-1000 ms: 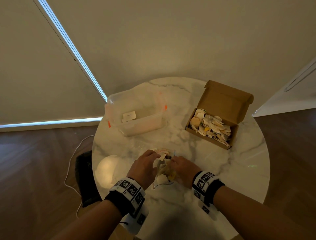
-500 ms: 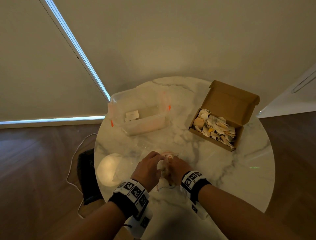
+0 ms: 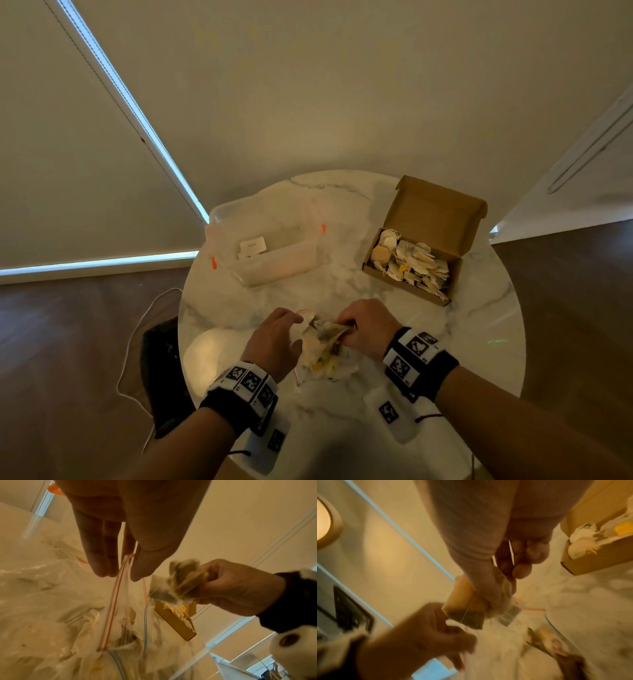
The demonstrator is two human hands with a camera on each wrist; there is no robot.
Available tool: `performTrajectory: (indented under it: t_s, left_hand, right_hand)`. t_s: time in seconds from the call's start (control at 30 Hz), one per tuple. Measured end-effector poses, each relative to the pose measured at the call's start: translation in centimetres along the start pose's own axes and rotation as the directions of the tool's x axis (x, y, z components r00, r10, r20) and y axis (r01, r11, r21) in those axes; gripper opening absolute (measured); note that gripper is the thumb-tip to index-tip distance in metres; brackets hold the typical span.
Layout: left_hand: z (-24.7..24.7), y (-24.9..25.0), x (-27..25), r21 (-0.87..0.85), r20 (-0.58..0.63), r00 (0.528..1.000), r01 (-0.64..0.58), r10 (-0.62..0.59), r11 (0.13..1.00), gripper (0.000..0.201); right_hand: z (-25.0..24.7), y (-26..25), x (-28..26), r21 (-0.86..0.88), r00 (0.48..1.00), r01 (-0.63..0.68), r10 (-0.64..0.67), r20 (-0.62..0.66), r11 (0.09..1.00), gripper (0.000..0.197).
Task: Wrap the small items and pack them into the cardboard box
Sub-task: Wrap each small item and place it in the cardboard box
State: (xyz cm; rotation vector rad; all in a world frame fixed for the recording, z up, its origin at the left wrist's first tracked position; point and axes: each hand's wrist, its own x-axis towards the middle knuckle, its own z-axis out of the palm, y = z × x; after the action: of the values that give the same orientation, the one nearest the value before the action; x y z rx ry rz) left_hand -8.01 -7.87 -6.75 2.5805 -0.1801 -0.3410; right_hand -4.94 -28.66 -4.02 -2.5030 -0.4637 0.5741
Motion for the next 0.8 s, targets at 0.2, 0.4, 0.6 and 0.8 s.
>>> performTrajectory:
  t_s: [0.2, 0.4, 0.6, 0.8]
  left_hand:
    - [-1.8, 1.3, 0.3, -0.06, 0.043, 0.989, -0.141, 0.144, 0.988, 0.026]
    - [-6.2, 6.8, 1.3, -0.621, 0.092, 0.963, -0.144, 0.254, 0.771, 0.043]
    - [-6.3, 10.9, 2.2, -0.483, 0.184, 0.908, -0.249, 0.375, 0.84, 0.03]
    - [-6.7, 12.8, 2.7, -0.711, 0.162, 0.961, -0.044, 0.224, 0.702, 0.016]
  right_hand:
    - [-6.6, -1.3, -2.4, 0.191, 0.998, 0.051, -0.045, -0.035, 0.98, 0.02]
    - [-9.5, -1.5, -3.8, 0.253, 1.0, 0.015, -0.018, 0.009, 0.967, 0.012]
    - [-10.9, -2.0, -4.5, 0.211, 0.993, -0.045, 0.022, 0.113, 0.976, 0.014]
    - [-13.0, -1.6, -5.6, 0.291, 0.989, -0.071, 0.104, -0.101, 0.954, 0.021]
